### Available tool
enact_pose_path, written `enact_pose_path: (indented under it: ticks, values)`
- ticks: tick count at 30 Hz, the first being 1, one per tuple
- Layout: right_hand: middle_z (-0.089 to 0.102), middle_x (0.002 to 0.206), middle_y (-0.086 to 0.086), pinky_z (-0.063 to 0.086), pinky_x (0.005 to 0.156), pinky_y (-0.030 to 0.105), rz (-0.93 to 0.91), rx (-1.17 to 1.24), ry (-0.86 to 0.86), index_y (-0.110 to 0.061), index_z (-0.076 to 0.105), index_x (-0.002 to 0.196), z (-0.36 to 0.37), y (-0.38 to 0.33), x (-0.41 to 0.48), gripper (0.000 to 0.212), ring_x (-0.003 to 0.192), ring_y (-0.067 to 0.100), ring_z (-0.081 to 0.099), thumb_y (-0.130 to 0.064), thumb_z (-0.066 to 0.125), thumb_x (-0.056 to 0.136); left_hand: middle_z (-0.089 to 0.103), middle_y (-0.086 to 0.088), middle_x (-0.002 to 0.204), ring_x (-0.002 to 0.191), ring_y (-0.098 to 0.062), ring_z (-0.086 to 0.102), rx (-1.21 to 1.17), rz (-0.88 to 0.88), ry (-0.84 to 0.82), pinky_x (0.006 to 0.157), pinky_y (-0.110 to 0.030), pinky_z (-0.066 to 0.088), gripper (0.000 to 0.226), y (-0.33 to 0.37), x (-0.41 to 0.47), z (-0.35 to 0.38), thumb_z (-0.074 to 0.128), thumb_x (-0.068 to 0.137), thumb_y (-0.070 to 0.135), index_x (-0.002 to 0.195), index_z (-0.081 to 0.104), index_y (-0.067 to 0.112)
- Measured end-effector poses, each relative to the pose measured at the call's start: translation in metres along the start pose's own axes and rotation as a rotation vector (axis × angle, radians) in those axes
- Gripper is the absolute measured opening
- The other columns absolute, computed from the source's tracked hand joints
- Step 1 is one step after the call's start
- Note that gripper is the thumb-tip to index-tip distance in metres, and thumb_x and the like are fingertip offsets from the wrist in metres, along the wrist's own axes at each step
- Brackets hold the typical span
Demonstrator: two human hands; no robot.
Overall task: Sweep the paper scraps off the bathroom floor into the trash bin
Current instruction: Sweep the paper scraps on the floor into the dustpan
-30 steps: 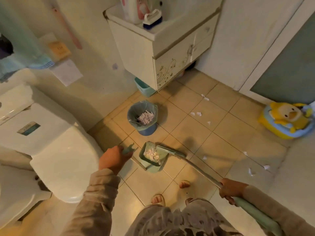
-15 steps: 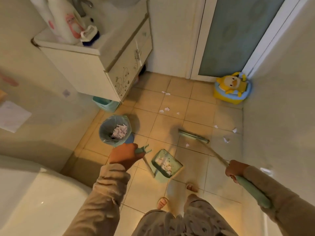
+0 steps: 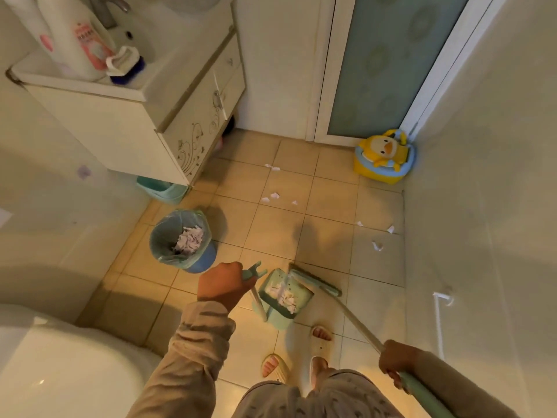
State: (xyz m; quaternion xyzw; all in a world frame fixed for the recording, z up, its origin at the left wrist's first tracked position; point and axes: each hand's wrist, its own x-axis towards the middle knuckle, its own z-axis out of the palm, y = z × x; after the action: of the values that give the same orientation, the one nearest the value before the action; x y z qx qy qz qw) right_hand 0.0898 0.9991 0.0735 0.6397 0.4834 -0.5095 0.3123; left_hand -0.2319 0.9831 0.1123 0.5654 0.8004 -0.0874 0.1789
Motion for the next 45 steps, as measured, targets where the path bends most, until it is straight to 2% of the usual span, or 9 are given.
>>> enact_pose_path:
  ticks: [3,7,12,17,20,25,36,38,45]
  values:
    - [0.039,0.03,0.001,0.032,0.035,0.012,0.03,0.14,-0.158,-0.008,0.035,0.063,-0.014,0.009,-0.019,0.028,0.019,0.009,0.038,0.004,0.043,0.087,0.069,-0.008,0.104,0.094,-0.026,0.065,0.004,0.0,0.015,0.077,-0.032,0.05,0.045,-0.001,-0.002,0.001,0.043,0.092,0.052,0.102,0.063,0.014]
    - [0.032,0.044,0.005,0.028,0.037,0.011,0.026,0.247,-0.177,-0.009,0.035,0.058,-0.03,0.021,-0.03,0.032,0.024,0.009,0.034,0.001,0.044,0.086,0.069,-0.008,0.102,0.092,-0.025,0.065,-0.01,0.001,0.022,0.075,-0.031,0.049,0.045,-0.001,-0.002,0.001,0.042,0.092,0.052,0.102,0.063,0.013]
    - [0.038,0.038,0.001,0.033,0.036,0.013,-0.002,0.235,-0.103,-0.008,0.037,0.071,-0.024,0.022,-0.032,0.02,0.024,0.008,0.036,0.002,0.046,0.087,0.07,-0.008,0.1,0.091,-0.025,0.065,-0.02,-0.008,0.011,0.076,-0.031,0.051,0.046,0.001,-0.004,0.003,0.042,0.092,0.053,0.1,0.063,0.013]
    - [0.038,0.035,0.004,0.03,0.041,0.014,-0.02,0.419,-0.034,-0.005,0.037,0.068,-0.015,0.027,-0.029,0.024,0.022,0.009,0.035,0.003,0.047,0.088,0.069,-0.012,0.101,0.093,-0.028,0.064,-0.106,0.007,0.008,0.07,-0.03,0.045,0.047,0.026,0.005,0.001,0.043,0.092,0.052,0.099,0.062,0.01]
    - [0.036,0.026,0.002,0.028,0.039,0.011,-0.008,0.549,-0.015,-0.006,0.037,0.059,-0.014,0.036,-0.027,0.033,0.019,0.01,0.033,0.004,0.045,0.089,0.069,-0.011,0.102,0.094,-0.029,0.064,-0.048,0.094,0.036,0.072,-0.032,0.047,0.047,0.052,0.019,-0.003,0.044,0.091,0.053,0.101,0.062,0.01]
    - [0.037,0.038,0.006,0.03,0.037,0.011,0.044,0.682,0.018,-0.004,0.041,0.061,-0.028,0.057,-0.025,0.029,0.021,0.01,0.035,0.003,0.046,0.088,0.072,-0.005,0.095,0.087,-0.025,0.067,0.099,0.27,0.112,0.061,-0.025,0.034,0.046,0.088,0.037,-0.006,0.045,0.09,0.055,0.098,0.064,0.015]
    - [0.036,0.026,0.004,0.03,0.032,0.008,0.133,0.985,0.044,-0.006,0.04,0.04,-0.13,0.09,0.008,0.049,0.017,0.012,0.035,0.003,0.046,0.088,0.068,-0.002,0.079,0.078,-0.024,0.066,0.043,0.324,0.097,0.061,-0.026,0.039,0.039,0.173,0.13,-0.037,0.046,0.089,0.057,0.076,0.052,0.02]
    - [0.036,0.024,0.005,0.03,0.031,0.009,0.141,0.992,0.086,-0.006,0.04,0.036,-0.15,0.087,0.013,0.052,0.017,0.012,0.035,0.003,0.046,0.087,0.069,-0.002,0.081,0.077,-0.023,0.066,0.068,0.347,0.123,0.061,-0.026,0.04,0.043,0.188,0.146,-0.043,0.046,0.088,0.058,0.08,0.058,0.018]
    - [0.04,0.02,0.001,0.031,0.029,0.008,0.098,1.057,0.224,-0.005,0.041,0.052,-0.199,0.06,0.021,0.038,0.016,0.009,0.038,0.003,0.044,0.088,0.065,-0.003,0.078,0.076,-0.026,0.063,0.06,0.437,0.133,0.066,-0.029,0.044,0.043,0.229,0.193,-0.059,0.049,0.088,0.055,0.088,0.065,0.015]
